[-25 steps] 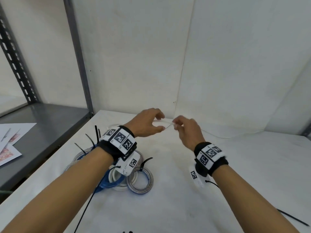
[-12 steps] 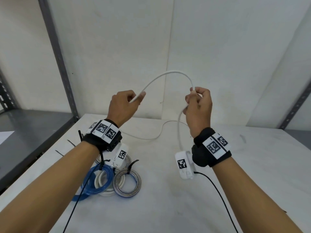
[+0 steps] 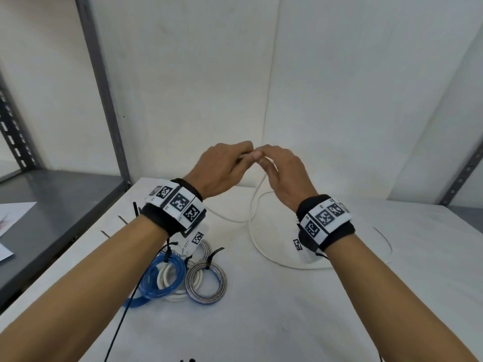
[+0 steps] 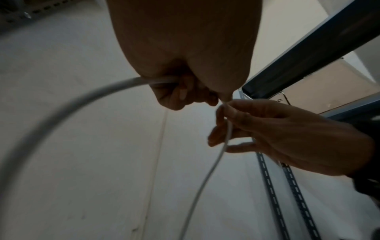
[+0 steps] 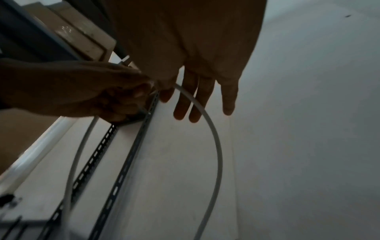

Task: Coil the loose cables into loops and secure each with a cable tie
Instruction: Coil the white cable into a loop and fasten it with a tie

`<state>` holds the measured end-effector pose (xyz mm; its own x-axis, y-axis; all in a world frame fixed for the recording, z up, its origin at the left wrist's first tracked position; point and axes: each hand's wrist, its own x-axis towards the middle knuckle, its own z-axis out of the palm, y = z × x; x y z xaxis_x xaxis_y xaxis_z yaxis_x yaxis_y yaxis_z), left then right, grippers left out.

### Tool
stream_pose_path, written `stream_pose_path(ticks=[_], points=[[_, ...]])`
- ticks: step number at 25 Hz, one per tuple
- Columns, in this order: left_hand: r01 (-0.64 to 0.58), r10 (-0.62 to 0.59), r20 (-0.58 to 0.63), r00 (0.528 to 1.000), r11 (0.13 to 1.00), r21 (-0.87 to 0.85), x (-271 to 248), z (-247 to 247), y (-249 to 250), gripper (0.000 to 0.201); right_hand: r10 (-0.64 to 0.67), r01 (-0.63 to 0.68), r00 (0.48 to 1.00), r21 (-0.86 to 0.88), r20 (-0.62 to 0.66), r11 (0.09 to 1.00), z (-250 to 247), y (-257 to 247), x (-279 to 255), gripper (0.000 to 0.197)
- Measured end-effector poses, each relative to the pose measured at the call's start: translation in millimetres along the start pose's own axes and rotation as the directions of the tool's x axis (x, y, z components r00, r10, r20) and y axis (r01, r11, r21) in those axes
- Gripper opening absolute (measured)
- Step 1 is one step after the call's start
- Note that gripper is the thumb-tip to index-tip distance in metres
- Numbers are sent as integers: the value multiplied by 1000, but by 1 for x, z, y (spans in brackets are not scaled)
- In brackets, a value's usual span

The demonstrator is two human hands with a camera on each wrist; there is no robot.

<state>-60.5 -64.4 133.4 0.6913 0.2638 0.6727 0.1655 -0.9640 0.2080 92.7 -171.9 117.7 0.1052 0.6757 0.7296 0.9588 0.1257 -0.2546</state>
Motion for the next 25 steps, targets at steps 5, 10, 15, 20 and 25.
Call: stream_pose_path(ticks=[5, 10, 15, 20, 25], points=[[179, -196, -58, 979, 958, -226, -6, -6, -41, 28, 511, -325, 767, 453, -387, 830, -15, 33, -12, 26], [226, -270, -79, 960, 908, -354, 7, 26, -42, 19, 628, -611, 761, 147, -162, 778, -7, 31, -23, 48], [-10, -21, -92, 996, 945, -327, 20, 38, -7, 17, 242, -244, 967, -23, -78, 969, -23, 2, -9, 33], [176, -220, -62, 973, 894, -411, 14, 37, -4, 20, 391, -252, 818, 349, -421, 903, -21, 2, -12, 16], [332, -410, -82, 908, 826, -457, 5, 32, -36, 35, 682, -170, 446, 693, -580, 701, -48, 17, -7, 17]])
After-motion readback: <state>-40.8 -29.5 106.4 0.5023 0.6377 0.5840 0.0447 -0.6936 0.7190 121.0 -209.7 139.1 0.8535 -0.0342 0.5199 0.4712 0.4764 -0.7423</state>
